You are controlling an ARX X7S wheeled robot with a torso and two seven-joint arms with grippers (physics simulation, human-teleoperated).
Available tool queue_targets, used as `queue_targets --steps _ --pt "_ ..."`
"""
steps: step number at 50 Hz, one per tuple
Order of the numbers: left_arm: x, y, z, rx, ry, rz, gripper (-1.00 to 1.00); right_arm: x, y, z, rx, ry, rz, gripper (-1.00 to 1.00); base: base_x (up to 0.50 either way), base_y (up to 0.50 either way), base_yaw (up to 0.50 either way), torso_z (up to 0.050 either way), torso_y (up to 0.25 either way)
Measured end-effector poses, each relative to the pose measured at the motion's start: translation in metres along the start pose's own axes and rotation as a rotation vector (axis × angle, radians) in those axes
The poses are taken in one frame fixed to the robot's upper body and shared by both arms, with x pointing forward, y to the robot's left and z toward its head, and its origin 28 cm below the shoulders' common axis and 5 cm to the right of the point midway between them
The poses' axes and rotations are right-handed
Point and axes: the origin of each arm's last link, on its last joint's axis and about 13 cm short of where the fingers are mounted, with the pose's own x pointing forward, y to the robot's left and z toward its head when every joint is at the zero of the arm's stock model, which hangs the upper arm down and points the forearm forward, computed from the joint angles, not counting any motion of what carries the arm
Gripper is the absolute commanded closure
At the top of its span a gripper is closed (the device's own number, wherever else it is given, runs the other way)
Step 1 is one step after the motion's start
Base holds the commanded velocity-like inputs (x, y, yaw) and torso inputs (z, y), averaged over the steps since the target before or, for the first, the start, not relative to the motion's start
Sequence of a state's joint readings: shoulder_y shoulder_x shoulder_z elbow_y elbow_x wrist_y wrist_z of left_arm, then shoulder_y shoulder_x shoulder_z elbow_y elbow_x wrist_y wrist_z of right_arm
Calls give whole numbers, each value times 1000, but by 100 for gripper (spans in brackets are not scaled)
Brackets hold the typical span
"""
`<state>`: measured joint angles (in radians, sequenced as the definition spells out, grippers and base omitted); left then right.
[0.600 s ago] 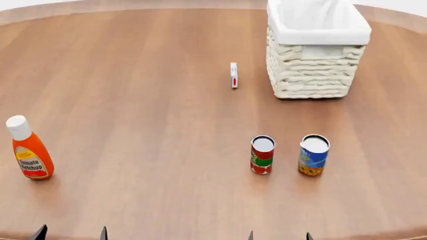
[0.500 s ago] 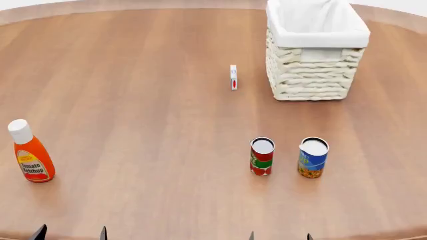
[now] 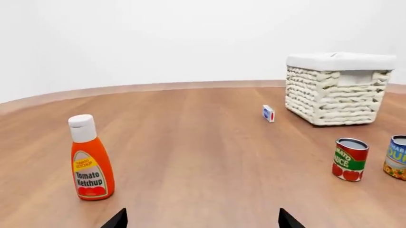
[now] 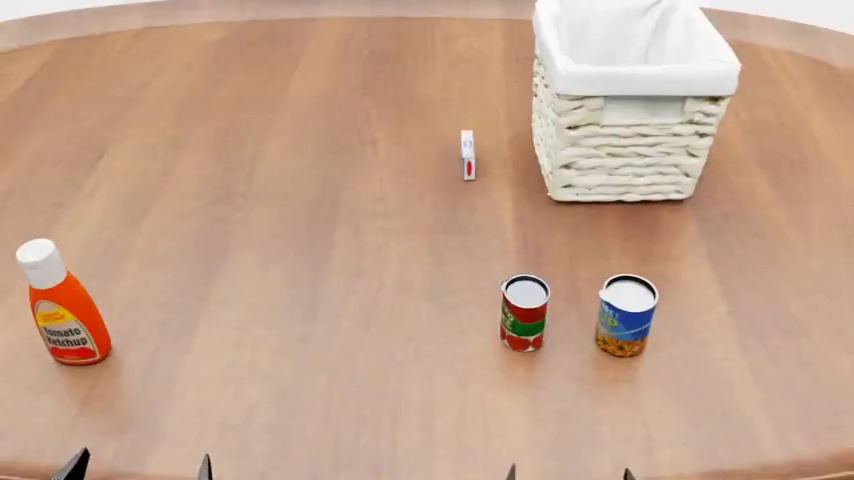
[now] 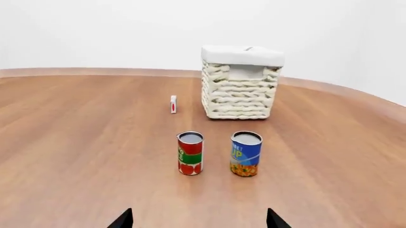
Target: Pick up the ketchup, and put it in the basket.
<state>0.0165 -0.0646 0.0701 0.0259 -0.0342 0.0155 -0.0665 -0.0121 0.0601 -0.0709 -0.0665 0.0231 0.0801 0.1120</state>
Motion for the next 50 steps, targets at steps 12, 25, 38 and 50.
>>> queue_targets --steps 12,25,38,50 --pt "-6 2 5 64 -66 6 -100 -9 -2 23 -21 -60 -8 -100 0 0 0 0 0" --pt "-16 1 18 87 -153 19 -100 -18 -1 41 -41 -121 -7 -100 0 0 0 0 0" --pt "-22 2 30 76 -226 44 -100 -23 -2 50 -51 -157 -16 -100 0 0 0 0 0" --pt "-25 4 38 47 -261 59 -100 -27 -1 55 -62 -190 -15 -100 29 0 0 0 0"
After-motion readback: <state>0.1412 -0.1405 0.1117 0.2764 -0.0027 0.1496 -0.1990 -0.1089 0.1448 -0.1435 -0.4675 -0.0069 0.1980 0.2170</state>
